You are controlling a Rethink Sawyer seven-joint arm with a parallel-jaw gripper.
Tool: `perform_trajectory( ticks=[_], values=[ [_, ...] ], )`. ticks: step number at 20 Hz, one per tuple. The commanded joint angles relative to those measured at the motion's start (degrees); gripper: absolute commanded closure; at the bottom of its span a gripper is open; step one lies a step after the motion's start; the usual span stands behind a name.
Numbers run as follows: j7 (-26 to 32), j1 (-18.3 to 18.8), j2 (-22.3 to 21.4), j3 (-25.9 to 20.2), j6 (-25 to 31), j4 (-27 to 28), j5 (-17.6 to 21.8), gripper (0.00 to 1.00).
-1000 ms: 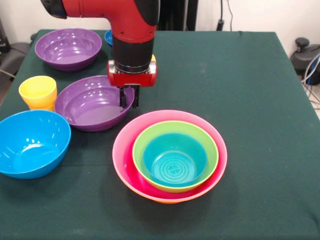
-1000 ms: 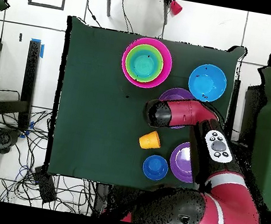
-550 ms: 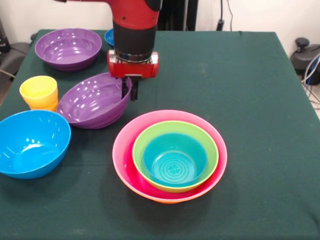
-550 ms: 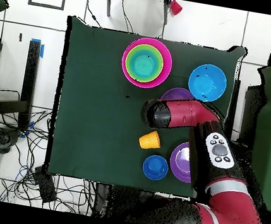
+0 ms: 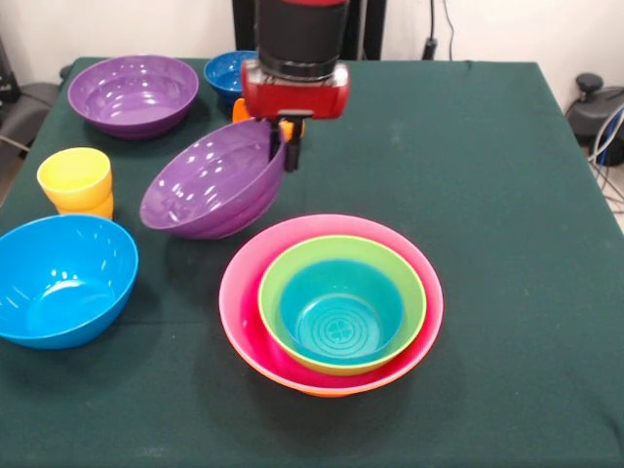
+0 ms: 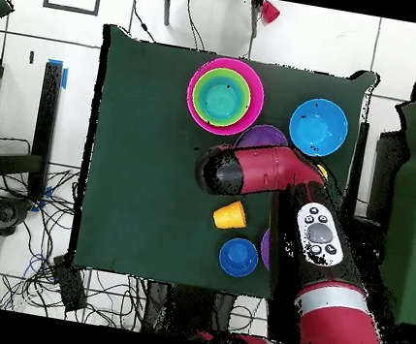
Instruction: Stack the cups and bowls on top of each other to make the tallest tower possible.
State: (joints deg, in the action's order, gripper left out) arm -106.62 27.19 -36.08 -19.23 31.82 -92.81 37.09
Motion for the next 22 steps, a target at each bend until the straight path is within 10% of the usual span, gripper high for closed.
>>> perform_trajectory(
  ticks=[1,9,22],
  values=[
    [0.7,-1.7,-2.9,-1.5,8.5,-0.8,-4.1,1.00],
    [-0.5,-3.6,-3.9,-1.3,5.6,-2.4,-6.1,1.00],
    [4.0,-4.8,-7.2,-2.4,20.3,-0.6,-11.9,1.00]
  ],
)
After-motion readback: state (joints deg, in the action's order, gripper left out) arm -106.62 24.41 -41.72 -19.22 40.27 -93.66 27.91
